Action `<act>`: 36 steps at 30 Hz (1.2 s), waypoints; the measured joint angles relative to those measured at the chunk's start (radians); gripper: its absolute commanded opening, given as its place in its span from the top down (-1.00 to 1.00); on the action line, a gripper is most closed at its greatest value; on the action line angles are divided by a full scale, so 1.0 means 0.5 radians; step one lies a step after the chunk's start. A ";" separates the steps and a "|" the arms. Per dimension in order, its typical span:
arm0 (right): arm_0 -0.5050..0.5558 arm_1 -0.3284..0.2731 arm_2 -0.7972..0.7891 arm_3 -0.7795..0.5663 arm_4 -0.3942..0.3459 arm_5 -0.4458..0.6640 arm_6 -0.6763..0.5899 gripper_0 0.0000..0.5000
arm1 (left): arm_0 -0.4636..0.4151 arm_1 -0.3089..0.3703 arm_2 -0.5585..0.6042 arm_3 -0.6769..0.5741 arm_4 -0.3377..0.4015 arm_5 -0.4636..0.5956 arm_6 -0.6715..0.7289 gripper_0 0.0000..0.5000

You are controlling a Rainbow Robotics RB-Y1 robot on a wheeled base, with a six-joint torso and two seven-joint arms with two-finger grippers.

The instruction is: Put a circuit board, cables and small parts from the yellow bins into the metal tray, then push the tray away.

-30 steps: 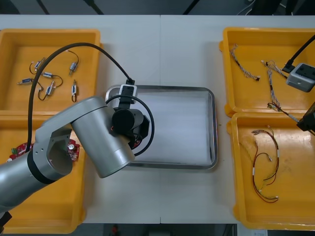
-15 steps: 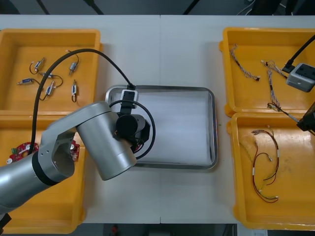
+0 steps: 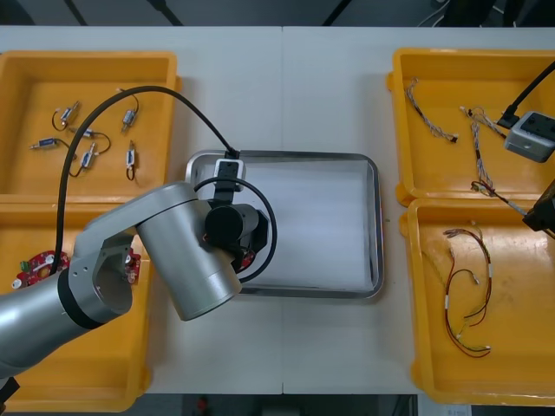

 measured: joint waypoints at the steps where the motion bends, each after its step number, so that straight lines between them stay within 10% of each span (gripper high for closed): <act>1: 0.000 0.000 0.000 0.000 0.000 0.000 0.000 1.00 | 0.000 0.001 0.000 0.000 -0.001 -0.006 0.000 -0.92; 19: 0.000 0.000 0.000 0.000 0.000 0.000 0.000 1.00 | -0.110 0.153 0.071 -0.258 0.111 0.257 0.000 -1.00; 36: -0.006 0.002 0.045 0.017 0.004 -0.024 0.000 1.00 | -0.332 0.751 0.736 -0.533 1.187 0.429 0.000 -1.00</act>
